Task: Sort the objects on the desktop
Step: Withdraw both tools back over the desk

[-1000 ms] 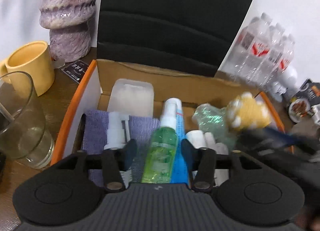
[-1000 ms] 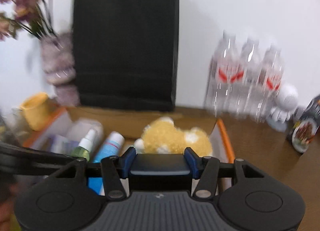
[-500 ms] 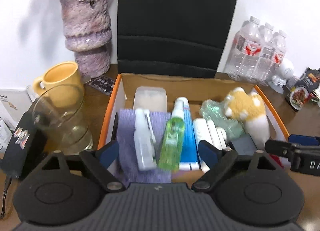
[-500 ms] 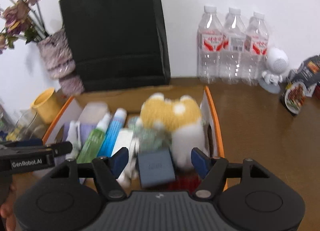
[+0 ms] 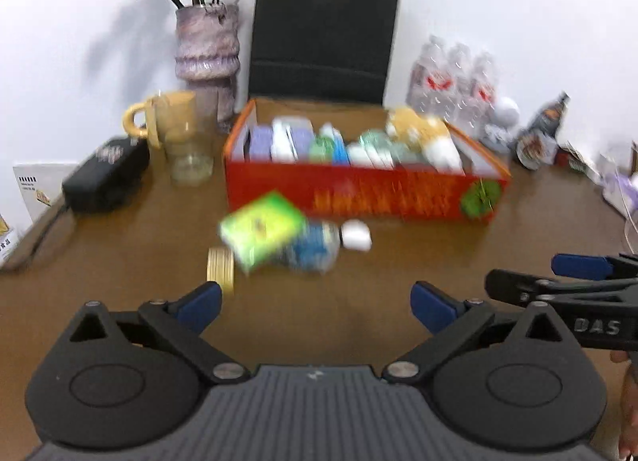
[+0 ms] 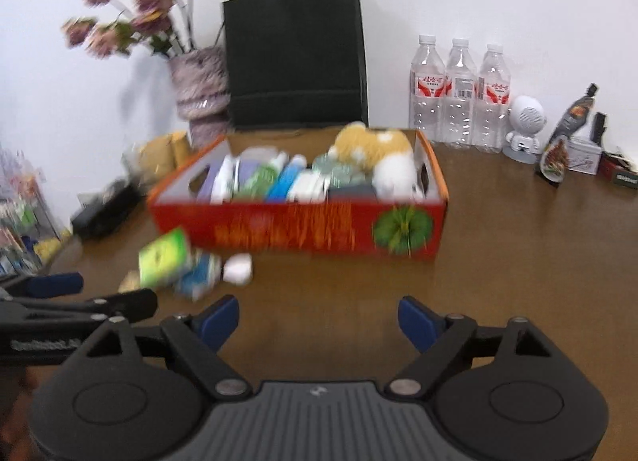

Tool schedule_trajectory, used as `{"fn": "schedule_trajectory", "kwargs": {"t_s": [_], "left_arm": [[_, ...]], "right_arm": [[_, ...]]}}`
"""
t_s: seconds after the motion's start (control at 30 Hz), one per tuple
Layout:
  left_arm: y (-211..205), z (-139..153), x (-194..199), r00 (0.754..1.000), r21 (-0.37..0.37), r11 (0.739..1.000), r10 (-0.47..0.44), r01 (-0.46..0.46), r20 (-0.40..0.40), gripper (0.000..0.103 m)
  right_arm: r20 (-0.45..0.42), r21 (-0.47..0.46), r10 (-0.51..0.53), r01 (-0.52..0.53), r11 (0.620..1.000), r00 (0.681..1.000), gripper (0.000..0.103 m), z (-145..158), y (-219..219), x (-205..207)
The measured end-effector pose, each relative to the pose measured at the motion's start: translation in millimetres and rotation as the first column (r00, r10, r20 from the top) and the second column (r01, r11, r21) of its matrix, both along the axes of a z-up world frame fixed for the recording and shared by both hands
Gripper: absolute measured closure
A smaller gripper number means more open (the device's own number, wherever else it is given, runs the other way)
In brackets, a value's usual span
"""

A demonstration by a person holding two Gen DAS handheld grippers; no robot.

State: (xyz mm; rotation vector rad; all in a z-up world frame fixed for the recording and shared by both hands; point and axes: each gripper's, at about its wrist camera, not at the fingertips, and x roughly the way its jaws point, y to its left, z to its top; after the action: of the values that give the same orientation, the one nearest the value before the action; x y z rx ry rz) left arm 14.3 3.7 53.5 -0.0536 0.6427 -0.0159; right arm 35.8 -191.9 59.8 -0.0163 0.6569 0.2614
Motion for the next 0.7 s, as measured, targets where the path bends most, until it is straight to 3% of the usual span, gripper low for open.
{"fn": "schedule_trajectory", "kwargs": {"t_s": [0.2, 0.33, 0.53, 0.7], "left_arm": [[-4, -25, -30, 1.0, 0.03, 0.999, -0.013, 0.014, -0.026, 0.0], [-10, -30, -31, 1.0, 0.083, 0.997, -0.008, 0.008, 0.005, 0.0], [-6, -40, -26, 0.998, 0.074, 0.997, 0.024, -0.02, -0.052, 0.0], [-3, -41, -24, 0.998, 0.064, 0.998, 0.022, -0.018, -0.061, 0.0]], "right_arm": [[-0.036, -0.072, -0.014, 0.011, 0.997, 0.999, 0.016, -40, 10, -33], [-0.014, -0.064, -0.038, 0.037, 0.997, 0.999, 0.015, -43, 8, -39], [-0.018, -0.046, -0.056, 0.055, 0.997, 0.998, 0.013, -45, 5, -40], [-0.03, -0.024, -0.063, 0.062, 0.998, 0.998, 0.004, -47, 1, -38]]}}
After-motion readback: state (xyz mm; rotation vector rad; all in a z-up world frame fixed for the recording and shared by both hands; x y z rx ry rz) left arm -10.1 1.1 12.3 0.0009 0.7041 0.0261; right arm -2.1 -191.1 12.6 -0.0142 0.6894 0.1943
